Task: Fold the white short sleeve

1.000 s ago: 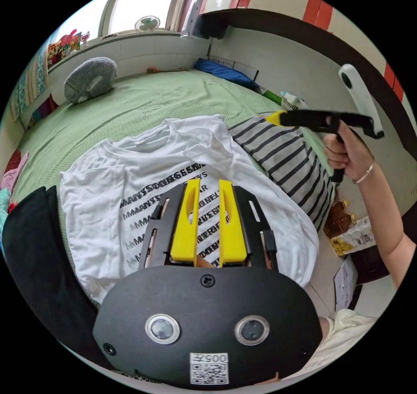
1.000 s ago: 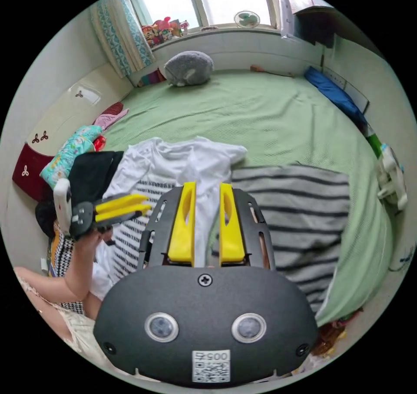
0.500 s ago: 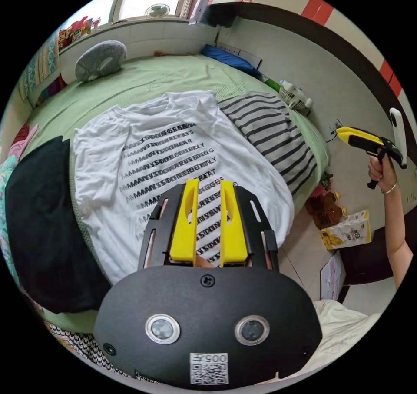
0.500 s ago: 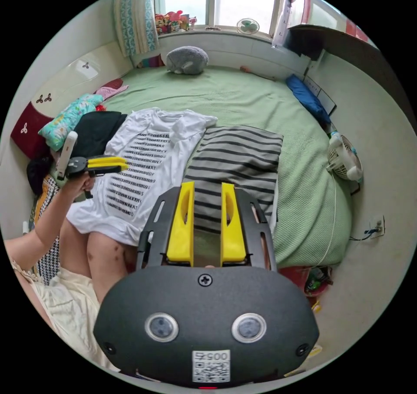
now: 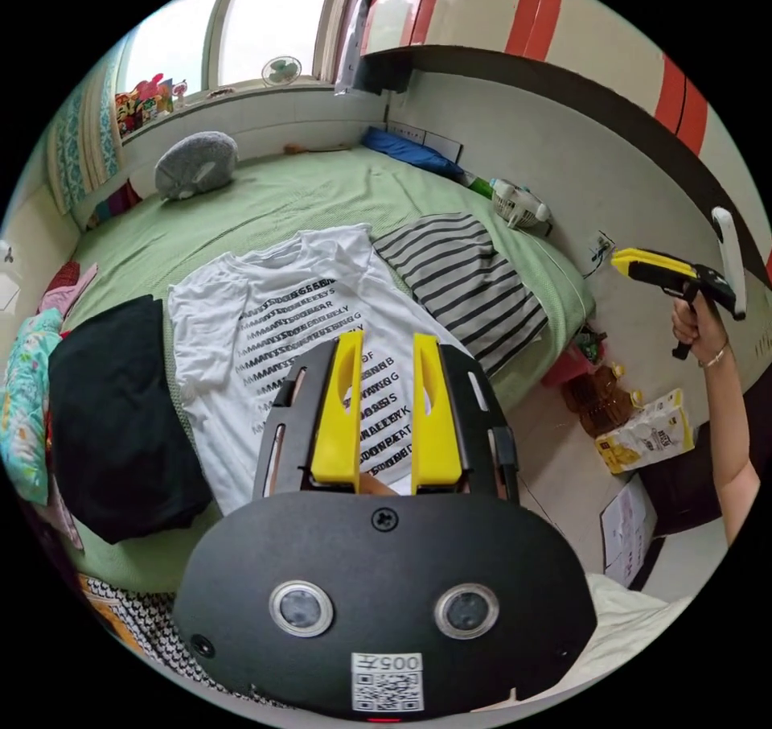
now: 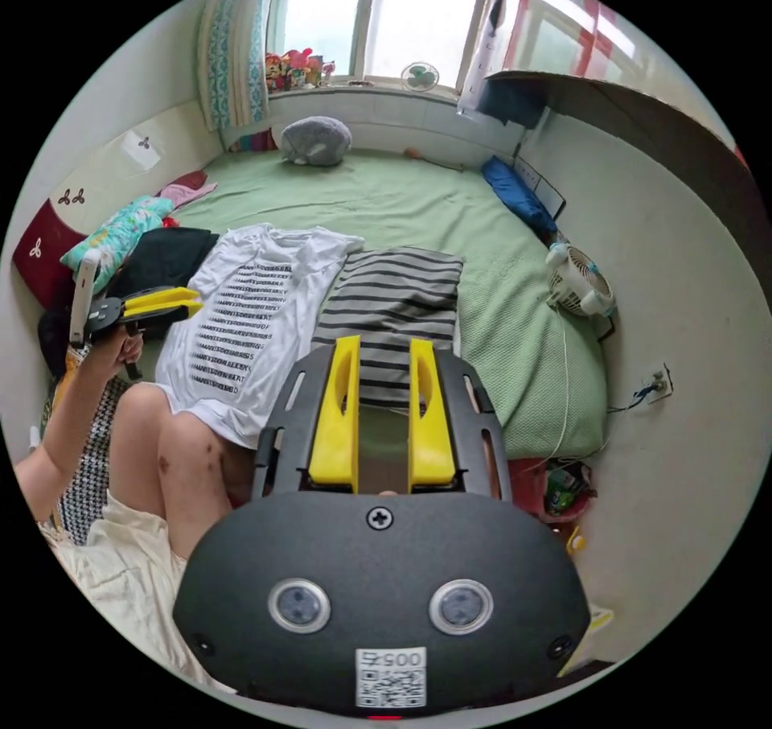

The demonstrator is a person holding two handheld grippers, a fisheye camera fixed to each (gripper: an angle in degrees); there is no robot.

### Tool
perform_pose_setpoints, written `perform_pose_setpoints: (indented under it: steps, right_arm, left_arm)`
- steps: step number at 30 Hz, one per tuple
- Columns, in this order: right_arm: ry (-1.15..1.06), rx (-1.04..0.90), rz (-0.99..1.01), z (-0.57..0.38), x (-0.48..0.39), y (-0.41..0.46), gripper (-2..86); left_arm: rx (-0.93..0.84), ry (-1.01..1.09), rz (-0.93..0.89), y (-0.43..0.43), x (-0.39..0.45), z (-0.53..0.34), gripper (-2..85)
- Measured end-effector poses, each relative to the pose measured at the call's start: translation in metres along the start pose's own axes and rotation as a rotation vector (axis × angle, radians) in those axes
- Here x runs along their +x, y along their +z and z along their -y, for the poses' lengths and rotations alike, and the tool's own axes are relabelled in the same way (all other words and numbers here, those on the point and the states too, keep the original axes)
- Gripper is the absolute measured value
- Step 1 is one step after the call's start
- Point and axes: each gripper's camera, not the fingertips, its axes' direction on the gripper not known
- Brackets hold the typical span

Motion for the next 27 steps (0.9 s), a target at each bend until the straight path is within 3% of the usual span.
perform_pose_setpoints:
  steps: [8, 14, 20, 27]
  right_arm:
    - [0.120, -0.014, 0.106, -0.046, -0.040, -0.021, 8.1]
    - [0.195, -0.014, 0.074, -0.072, -0.030, -0.068, 8.0]
    - [0.200, 0.033, 0.054, -0.089, -0.030, -0.091, 8.5]
    - [0.123, -0.014, -0.050, -0.077, -0.023, -0.059, 10.9]
  left_arm:
    - [0.037, 0.046, -0.004, -0.054, 0.031, -0.018, 10.7]
    - [0.064, 0.046, -0.039, -0.087, 0.047, -0.044, 10.7]
    - [0.028, 0.050, 0.005, -0.079, 0.060, -0.043, 10.8]
    - [0.017, 0.069, 0.050, -0.054, 0.074, -0.022, 11.2]
